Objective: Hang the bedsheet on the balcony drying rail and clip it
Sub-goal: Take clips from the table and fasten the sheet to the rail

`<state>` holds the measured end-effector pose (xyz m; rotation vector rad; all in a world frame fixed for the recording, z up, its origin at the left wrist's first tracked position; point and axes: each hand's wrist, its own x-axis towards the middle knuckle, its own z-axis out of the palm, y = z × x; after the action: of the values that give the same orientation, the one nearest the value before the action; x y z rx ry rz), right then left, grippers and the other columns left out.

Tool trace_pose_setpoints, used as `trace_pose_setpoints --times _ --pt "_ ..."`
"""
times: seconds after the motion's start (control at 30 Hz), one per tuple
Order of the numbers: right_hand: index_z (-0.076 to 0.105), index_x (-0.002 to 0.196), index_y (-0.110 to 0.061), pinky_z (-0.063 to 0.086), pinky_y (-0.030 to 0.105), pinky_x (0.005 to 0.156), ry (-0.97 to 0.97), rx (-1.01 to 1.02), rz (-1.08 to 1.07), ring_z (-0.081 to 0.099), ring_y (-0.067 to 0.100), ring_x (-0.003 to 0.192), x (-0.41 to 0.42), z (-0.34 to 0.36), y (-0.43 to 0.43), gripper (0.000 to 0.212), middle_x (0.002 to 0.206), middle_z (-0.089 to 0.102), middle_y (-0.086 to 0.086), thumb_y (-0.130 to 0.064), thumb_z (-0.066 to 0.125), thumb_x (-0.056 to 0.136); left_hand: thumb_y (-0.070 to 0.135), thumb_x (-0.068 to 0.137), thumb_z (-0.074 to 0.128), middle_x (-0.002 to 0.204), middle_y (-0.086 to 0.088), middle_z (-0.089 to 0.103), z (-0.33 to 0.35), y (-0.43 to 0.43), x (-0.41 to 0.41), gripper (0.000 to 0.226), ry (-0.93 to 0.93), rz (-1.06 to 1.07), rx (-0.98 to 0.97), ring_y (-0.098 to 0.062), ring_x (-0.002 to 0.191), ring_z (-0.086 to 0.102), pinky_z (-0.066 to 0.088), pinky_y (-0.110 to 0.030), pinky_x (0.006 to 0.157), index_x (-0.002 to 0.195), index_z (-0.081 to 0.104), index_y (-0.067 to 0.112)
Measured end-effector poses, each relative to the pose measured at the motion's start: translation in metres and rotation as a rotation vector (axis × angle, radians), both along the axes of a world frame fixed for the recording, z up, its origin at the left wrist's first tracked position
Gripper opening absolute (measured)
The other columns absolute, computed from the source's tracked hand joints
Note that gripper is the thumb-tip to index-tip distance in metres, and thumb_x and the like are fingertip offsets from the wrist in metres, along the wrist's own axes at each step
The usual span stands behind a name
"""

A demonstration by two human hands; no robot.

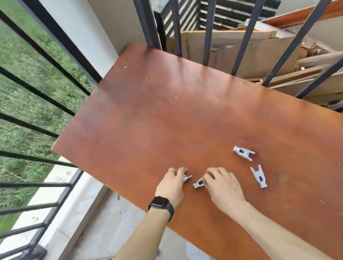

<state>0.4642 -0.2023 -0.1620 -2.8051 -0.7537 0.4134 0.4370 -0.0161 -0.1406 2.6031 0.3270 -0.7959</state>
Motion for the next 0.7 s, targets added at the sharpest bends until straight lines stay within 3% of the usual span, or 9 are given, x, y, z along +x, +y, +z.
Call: trace_pose_setpoints --times 0.1,0.2,0.27,0.4,0.5,0.57,0.63,0.7 --pt "0.062 0.091 -0.025 0.049 0.035 0.066 0.004 -0.107 0.014 0.062 0.022 0.089 -0.01 0.026 -0.001 0.026 0.105 0.064 -0.006 -0.014 0.08 0.076 0.003 0.091 0.044 0.136 -0.007 0.034 0.031 0.013 -0.042 0.064 0.051 0.131 0.005 -0.038 0.098 0.06 0.05 -0.039 0.078 0.147 0.029 0.029" --pt "0.055 0.11 -0.024 0.046 0.035 0.08 0.039 -0.195 0.013 0.056 0.024 0.107 -0.022 0.04 -0.008 0.022 0.117 0.056 -0.002 -0.012 0.058 0.092 0.001 0.09 0.041 0.131 -0.008 0.037 0.049 0.023 -0.089 0.058 0.018 0.305 -0.064 -0.036 0.097 0.059 0.052 -0.04 0.082 0.142 0.039 0.027" --pt "0.053 0.113 -0.023 0.046 0.037 0.084 0.13 -0.216 -0.014 0.055 0.026 0.111 -0.025 0.05 -0.004 0.017 0.117 0.054 0.001 -0.017 0.05 0.097 0.003 0.093 0.042 0.128 -0.009 0.041 0.06 0.038 -0.111 0.053 -0.059 0.409 -0.101 -0.036 0.099 0.059 0.05 -0.039 0.086 0.14 0.044 0.025" --pt "0.052 0.097 -0.022 0.045 0.036 0.078 0.33 0.081 -0.03 0.061 0.028 0.097 -0.067 0.095 0.031 0.014 0.1 0.056 -0.001 -0.03 0.062 0.091 0.004 0.097 0.039 0.126 -0.014 0.054 0.104 0.063 -0.17 0.049 -0.206 0.572 -0.171 -0.032 0.119 0.052 0.042 -0.031 0.091 0.145 0.037 0.015" --pt "0.053 0.091 -0.024 0.038 0.019 0.068 0.44 0.317 0.045 0.06 0.014 0.081 -0.124 0.15 0.067 0.018 0.088 0.062 -0.008 -0.027 0.07 0.085 0.01 0.1 0.038 0.12 0.004 0.055 0.151 0.073 -0.227 0.048 -0.425 0.729 -0.223 -0.023 0.111 0.054 0.044 -0.039 0.093 0.144 0.034 0.029" --pt "0.058 0.095 -0.028 0.042 0.009 0.069 0.512 0.44 0.133 0.062 -0.001 0.078 -0.161 0.184 0.091 0.021 0.091 0.066 -0.012 -0.024 0.074 0.082 0.012 0.099 0.037 0.109 0.01 0.06 0.175 0.076 -0.267 0.042 -0.578 0.826 -0.268 -0.017 0.097 0.054 0.044 -0.037 0.09 0.132 0.046 0.037" --pt "0.064 0.099 -0.03 0.043 0.004 0.071 0.571 0.513 0.244 0.062 -0.007 0.081 -0.192 0.207 0.114 0.022 0.094 0.067 -0.013 -0.023 0.076 0.082 0.015 0.094 0.038 0.085 0.012 0.058 0.195 0.077 -0.304 0.033 -0.676 0.947 -0.331 -0.009 0.079 0.05 0.041 -0.032 0.08 0.112 0.061 0.027" --pt "0.069 0.102 -0.026 0.043 0.004 0.072 0.566 0.558 0.389 0.064 -0.006 0.082 -0.217 0.236 0.138 0.022 0.094 0.067 -0.014 -0.021 0.076 0.081 0.018 0.083 0.036 0.079 0.006 0.056 0.225 0.079 -0.337 0.03 -0.751 1.019 -0.384 -0.003 0.071 0.047 0.036 -0.03 0.073 0.095 0.062 0.011"
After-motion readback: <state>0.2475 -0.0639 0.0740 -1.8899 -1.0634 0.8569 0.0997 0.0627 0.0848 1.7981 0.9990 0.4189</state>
